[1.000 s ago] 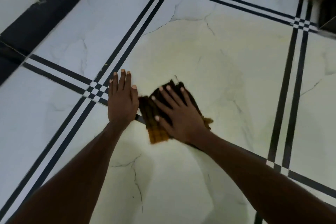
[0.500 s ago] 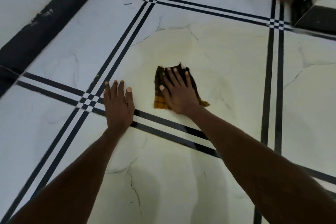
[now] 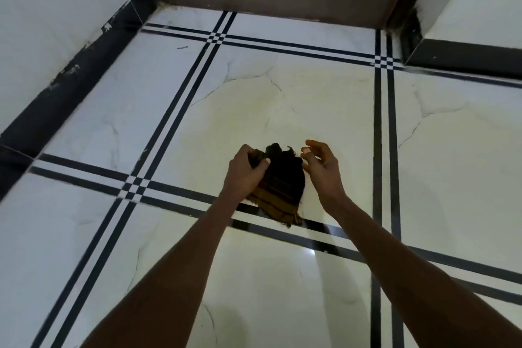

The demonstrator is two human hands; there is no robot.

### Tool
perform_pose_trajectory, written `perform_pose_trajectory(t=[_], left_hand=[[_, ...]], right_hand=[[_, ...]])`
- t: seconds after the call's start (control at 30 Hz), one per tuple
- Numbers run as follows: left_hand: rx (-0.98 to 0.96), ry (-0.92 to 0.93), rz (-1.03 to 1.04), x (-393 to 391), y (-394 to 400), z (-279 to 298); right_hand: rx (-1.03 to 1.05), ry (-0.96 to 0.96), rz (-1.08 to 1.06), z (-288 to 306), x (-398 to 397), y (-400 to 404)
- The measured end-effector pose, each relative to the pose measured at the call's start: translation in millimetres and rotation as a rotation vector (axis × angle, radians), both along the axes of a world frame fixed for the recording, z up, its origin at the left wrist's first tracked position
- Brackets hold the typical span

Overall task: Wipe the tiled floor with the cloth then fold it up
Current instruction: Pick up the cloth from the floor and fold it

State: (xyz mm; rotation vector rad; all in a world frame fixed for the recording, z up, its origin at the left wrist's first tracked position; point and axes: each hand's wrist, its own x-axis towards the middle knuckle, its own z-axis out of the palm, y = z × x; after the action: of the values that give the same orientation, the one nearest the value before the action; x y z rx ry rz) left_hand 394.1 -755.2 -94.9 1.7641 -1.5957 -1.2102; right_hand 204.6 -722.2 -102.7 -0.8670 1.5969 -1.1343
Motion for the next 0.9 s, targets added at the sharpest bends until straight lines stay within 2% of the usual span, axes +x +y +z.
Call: perform_pose_trajectory(t=[0.1, 0.17, 0.3, 0.4, 0.6, 0.7, 0.8, 0.9], left_hand=[[0.143, 0.230, 0.039, 0.7, -9.3, 29.1], [0.174, 0.297, 0.040, 2.0, -14.4, 49.4], [0.205, 0.370, -0.079, 5.5, -25.8, 87.6], [0.203, 0.410, -0.109, 5.1, -34.7, 112.4], [0.131, 0.249, -0.031, 23.4, -48.5, 123.7], [0.099, 0.153, 0.001, 31.4, -45.5, 117.2], [-0.069, -0.023, -0.023, 33.1, -40.3, 107.0], [-0.208, -0.057, -0.008, 25.9, -33.2, 109.4]], right_hand=[[0.070, -0.054, -0.043, -2.4, -2.6, -3.6], [0.139, -0.127, -0.049, -0.5, -0.5, -3.3], [0.311, -0.429, 0.013, 16.9, 5.6, -7.0], [0.317, -0.676, 0.081, 29.5, 9.3, -9.6], [0.169, -0.784, 0.010, 55.6, 7.3, -10.3], [0.164, -0.790, 0.030, 60.7, 5.7, -9.8], [0.170, -0.815, 0.003, 69.8, 12.8, -13.1], [0.161, -0.799, -0.011, 86.4, 23.6, -18.2]])
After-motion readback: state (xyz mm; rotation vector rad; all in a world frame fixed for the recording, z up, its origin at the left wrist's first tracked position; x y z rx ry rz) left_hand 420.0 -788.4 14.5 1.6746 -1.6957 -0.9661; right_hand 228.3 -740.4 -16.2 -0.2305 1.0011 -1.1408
